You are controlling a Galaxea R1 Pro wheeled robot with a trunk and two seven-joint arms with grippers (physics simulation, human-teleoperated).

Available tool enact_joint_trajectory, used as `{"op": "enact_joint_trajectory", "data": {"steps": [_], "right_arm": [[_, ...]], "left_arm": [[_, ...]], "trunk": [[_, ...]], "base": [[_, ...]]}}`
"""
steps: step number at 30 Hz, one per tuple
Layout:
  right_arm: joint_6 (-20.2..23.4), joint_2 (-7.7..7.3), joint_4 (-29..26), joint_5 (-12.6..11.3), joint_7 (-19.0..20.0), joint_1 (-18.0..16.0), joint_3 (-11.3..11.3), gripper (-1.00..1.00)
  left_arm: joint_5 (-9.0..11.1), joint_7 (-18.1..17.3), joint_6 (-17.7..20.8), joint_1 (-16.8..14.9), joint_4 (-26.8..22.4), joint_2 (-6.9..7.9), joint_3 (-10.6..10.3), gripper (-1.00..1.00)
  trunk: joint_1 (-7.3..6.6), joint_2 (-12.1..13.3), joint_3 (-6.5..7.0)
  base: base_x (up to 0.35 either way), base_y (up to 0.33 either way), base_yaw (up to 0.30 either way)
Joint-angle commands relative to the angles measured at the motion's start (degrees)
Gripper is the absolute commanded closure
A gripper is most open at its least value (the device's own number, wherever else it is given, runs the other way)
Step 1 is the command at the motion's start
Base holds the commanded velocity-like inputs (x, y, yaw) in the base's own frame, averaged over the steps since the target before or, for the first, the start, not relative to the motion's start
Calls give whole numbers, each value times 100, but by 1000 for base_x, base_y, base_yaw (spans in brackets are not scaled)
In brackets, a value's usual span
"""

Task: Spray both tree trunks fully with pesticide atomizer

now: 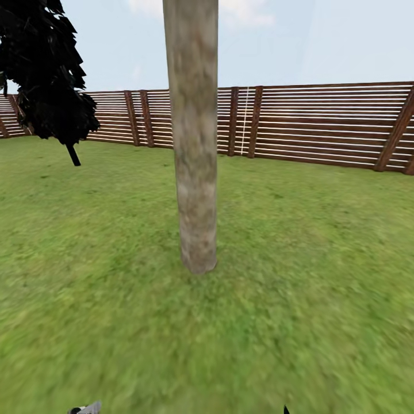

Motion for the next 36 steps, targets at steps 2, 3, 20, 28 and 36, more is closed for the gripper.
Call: {"op": "enact_joint_trajectory", "data": {"steps": [2,3,20,28,36], "right_arm": [[0,-1,0,0,-1,0,0,-100],[-1,-1,0,0,1,0,0,-100],[46,-118,31,-31,-704,0,-71,-100],[34,-150,-195,1,-915,-53,595,-100],[85,-25,-600,2,-903,-519,5132,-100]], "left_arm": [[-1,0,0,1,-1,-2,0,100],[-1,0,0,2,8,-4,0,100],[-67,83,5,-19,34,-16,-2,100],[-491,164,404,-119,-34,48,-62,100],[-3716,-3197,1268,-1094,40,344,-37,100]], "trunk": [[0,0,0],[0,0,0],[0,0,0],[0,0,0],[0,0,0]], "base": [[336,0,0],[336,0,0],[312,0,0],[7,0,0],[0,0,0]]}}
